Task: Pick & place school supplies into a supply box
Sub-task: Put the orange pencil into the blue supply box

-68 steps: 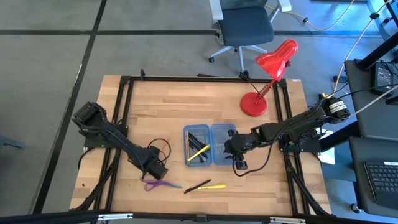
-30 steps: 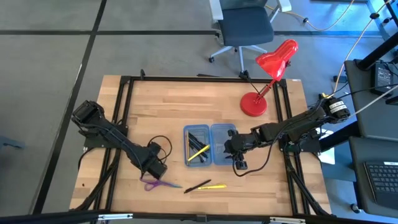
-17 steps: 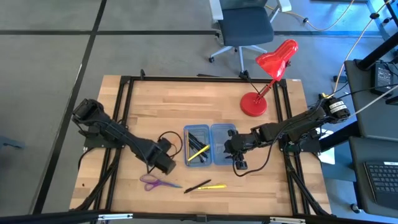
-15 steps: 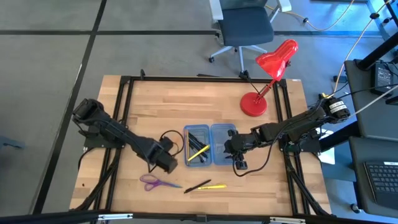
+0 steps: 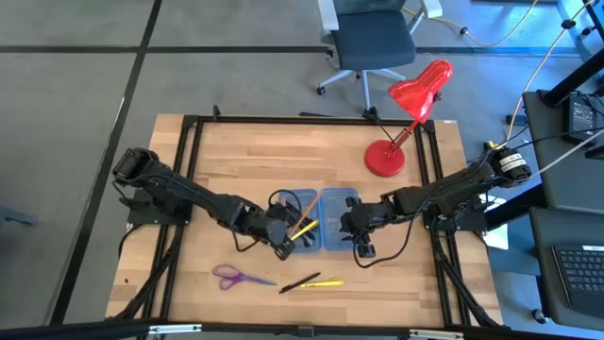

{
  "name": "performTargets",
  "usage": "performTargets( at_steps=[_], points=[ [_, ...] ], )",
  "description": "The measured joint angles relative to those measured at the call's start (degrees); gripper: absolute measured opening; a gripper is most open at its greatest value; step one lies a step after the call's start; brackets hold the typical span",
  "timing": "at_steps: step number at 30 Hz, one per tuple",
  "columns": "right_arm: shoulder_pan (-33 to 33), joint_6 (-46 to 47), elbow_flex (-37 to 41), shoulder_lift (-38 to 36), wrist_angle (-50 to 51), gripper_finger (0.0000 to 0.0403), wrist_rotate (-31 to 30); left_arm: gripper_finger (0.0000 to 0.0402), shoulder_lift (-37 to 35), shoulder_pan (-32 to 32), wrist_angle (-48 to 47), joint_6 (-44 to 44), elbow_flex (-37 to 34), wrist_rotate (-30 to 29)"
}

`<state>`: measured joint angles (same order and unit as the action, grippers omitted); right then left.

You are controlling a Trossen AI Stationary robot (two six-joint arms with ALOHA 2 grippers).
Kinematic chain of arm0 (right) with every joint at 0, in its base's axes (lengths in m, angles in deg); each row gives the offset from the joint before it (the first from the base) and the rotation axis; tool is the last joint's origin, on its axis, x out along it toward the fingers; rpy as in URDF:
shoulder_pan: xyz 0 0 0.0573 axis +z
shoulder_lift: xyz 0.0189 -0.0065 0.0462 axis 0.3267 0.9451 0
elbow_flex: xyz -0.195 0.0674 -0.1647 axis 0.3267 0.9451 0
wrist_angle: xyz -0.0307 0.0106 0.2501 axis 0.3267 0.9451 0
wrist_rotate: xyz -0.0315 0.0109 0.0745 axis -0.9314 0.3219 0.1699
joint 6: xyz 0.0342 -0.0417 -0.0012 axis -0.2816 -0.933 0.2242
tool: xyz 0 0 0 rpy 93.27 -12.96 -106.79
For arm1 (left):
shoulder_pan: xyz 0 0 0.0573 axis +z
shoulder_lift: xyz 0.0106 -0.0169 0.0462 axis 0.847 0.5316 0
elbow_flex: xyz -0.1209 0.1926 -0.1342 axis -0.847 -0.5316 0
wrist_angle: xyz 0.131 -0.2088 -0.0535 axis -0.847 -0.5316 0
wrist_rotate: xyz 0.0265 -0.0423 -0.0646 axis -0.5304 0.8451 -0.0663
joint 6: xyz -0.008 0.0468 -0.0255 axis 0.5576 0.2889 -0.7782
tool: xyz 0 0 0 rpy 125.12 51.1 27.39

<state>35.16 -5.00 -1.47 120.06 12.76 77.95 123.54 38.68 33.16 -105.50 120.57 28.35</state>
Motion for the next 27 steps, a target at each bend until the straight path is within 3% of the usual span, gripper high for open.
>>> performTargets(
  at_steps=[17, 27],
  points=[
    [-0.02, -1.06, 0.00, 0.00, 0.42, 0.0132, 0.00, 0.0025, 7.48, 0.52, 0.20, -11.02, 0.00, 1.60],
    [-0.01, -0.90, 0.00, 0.00, 0.48, 0.0132, 0.00, 0.0025, 8.06, 2.42, 0.43, -11.47, 0.00, 6.16]
  ],
)
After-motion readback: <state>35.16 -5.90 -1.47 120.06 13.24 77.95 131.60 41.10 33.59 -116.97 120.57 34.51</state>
